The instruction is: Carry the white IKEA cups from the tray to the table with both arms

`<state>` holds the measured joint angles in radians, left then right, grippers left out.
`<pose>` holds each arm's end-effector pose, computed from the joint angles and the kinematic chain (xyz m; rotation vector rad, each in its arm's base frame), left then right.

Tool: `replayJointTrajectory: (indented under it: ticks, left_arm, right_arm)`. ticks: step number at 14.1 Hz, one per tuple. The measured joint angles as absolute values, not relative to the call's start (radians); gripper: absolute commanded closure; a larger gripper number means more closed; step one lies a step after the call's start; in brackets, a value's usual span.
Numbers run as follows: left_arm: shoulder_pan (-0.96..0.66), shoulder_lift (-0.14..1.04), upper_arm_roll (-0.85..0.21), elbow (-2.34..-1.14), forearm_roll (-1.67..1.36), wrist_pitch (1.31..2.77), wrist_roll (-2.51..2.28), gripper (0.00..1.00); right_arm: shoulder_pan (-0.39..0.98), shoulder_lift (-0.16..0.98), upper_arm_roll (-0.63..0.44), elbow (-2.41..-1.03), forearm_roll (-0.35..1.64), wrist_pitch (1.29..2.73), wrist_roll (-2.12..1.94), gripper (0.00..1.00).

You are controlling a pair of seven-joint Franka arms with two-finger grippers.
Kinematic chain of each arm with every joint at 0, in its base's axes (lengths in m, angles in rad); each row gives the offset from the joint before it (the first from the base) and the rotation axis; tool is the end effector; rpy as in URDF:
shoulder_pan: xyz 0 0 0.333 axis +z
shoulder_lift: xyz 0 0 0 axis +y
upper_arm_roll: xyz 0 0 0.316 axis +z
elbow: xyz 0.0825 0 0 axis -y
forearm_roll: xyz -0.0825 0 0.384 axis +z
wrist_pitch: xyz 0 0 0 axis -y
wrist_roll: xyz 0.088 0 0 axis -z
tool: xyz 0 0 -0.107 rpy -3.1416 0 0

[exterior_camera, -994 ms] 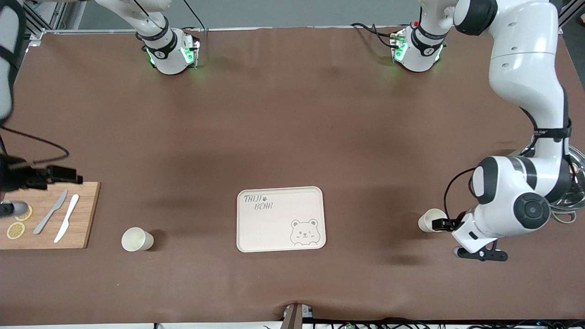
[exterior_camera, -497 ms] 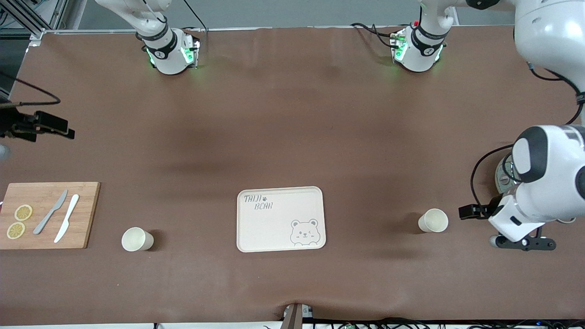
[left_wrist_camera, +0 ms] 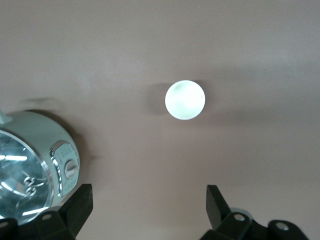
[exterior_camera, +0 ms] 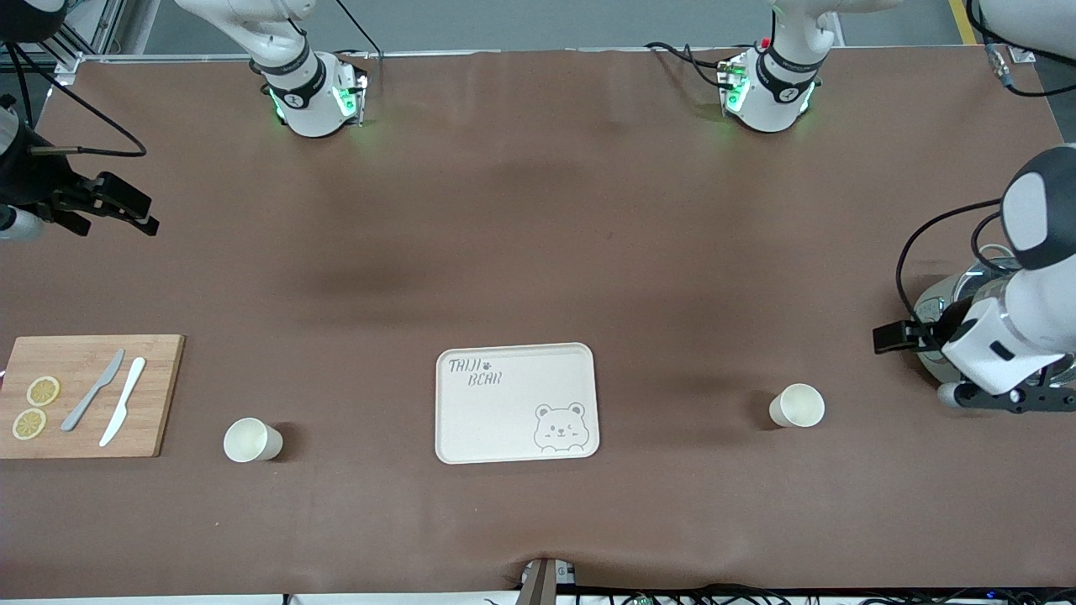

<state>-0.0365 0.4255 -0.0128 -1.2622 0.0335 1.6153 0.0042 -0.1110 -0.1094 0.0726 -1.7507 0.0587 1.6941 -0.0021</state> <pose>0.6760 -0.0282 0.5109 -3.1087 0.0859 0.1116 0.5299 -0.0128 0.6091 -3.0904 0.0652 -0.0828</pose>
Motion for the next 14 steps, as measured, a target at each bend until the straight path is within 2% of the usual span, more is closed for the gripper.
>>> replayJointTrajectory:
  ticks: [8,14]
  left_arm:
    - [-0.035,0.279,-0.012,-1.268,0.033,1.472,-0.039,0.0]
    - [-0.035,0.229,-0.014,-1.271,0.033,1.45,-0.049,0.0]
  right_arm:
    - [-0.114,-0.11,0.061,-1.699,0.058,1.702,-0.002,0.0]
    - [-0.117,-0.109,0.055,-1.683,0.058,1.702,-0.002,0.0]
